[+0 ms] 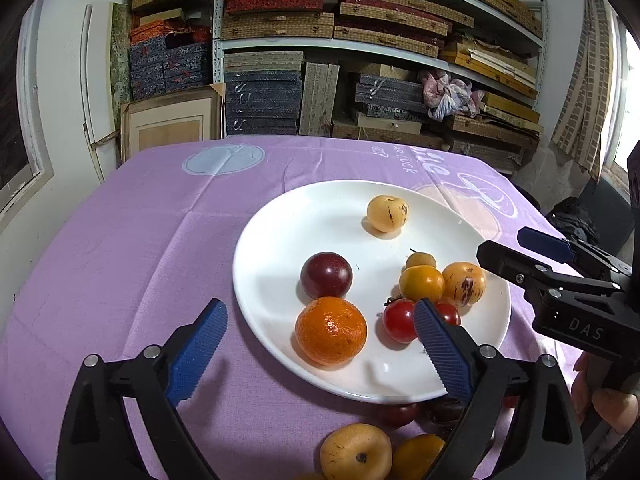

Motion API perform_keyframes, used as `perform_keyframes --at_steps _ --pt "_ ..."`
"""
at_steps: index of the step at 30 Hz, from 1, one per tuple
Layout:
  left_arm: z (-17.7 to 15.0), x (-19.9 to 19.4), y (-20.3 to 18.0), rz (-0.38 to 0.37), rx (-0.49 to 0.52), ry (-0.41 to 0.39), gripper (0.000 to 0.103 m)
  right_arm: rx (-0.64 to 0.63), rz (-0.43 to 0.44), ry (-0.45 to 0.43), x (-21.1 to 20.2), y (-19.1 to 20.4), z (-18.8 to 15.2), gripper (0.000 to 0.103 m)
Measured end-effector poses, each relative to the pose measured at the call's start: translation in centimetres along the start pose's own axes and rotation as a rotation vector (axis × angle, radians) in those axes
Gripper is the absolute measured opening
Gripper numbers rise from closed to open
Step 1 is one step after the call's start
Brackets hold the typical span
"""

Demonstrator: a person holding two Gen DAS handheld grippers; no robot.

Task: Organize fruits
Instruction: 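Withdraw both open tools from the plate back to the fruit pile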

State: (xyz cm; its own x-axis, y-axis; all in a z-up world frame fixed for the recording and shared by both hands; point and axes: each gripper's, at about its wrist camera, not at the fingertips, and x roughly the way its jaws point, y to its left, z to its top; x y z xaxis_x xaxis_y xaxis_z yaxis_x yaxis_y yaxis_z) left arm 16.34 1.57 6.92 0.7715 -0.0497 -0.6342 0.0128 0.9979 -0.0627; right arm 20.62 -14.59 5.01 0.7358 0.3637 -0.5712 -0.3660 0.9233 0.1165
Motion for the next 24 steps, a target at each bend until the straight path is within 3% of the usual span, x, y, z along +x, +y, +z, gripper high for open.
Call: perform_keyframes --at_steps 7,12,18,24 --pt "-1.7 -4.6 1.6 -0.036 -0.057 0.000 0.100 0.043 0.077 -0.039 -6.7 0.5 -1.4 0.094" --pt "-5.1 -6.9 2.0 0.006 -0.017 0.029 0.100 -0.030 0.032 -0.008 -10.7 1.2 -5.5 0.096" --pt "-9.3 -8.6 1.3 0.016 0.043 0.045 0.100 -0.014 0.023 -0.002 -12.8 0.6 -11.8 0.099" --pt "-10.9 -9.1 -0.7 0.002 0.092 0.003 0.100 0.066 0.062 0.038 -12.0 -1.0 -12.7 0.099"
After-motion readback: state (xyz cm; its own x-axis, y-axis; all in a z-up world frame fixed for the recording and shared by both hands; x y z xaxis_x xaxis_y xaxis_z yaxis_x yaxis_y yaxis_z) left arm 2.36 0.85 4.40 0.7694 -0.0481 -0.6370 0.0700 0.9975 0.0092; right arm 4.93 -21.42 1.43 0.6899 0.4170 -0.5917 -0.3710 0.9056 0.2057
